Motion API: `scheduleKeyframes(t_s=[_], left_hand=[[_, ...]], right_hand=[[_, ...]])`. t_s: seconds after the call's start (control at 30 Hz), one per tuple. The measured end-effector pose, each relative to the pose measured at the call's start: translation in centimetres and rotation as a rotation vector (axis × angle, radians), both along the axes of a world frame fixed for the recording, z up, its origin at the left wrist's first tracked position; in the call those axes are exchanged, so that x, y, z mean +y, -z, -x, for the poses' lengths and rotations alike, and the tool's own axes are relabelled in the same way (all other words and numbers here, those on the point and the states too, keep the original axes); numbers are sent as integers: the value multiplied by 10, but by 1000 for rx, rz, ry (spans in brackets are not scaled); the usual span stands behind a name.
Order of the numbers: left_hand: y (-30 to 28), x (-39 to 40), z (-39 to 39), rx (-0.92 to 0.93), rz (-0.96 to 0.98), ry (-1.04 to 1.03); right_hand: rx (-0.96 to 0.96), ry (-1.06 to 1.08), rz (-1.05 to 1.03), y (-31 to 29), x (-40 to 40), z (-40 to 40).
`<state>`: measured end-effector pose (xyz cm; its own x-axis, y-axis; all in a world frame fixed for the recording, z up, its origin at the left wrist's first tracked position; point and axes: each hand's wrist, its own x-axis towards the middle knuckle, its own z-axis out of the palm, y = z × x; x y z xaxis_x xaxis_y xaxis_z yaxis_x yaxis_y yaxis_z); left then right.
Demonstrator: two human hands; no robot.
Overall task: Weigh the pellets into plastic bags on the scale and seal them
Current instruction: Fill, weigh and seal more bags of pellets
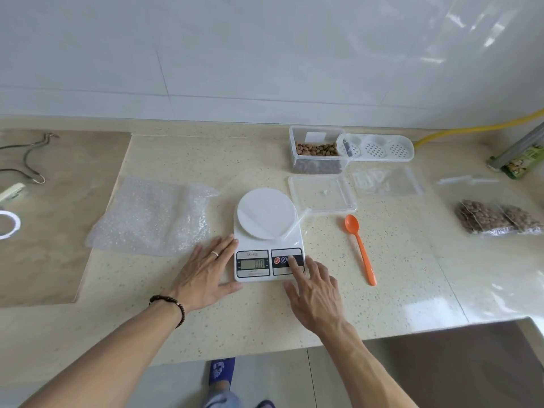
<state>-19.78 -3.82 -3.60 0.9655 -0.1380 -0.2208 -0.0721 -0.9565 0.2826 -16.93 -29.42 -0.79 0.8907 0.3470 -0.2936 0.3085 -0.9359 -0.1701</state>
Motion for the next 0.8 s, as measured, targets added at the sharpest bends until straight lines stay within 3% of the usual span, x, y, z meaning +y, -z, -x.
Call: scheduleKeyframes(t_s=[0.6, 0.8], left_hand=[[-4, -2, 1, 9, -4, -4], [-14, -7, -2, -142, 25, 56]], right_hand=[[-40, 41, -3, 3, 4, 1], [-117, 134, -74, -4, -12, -8]])
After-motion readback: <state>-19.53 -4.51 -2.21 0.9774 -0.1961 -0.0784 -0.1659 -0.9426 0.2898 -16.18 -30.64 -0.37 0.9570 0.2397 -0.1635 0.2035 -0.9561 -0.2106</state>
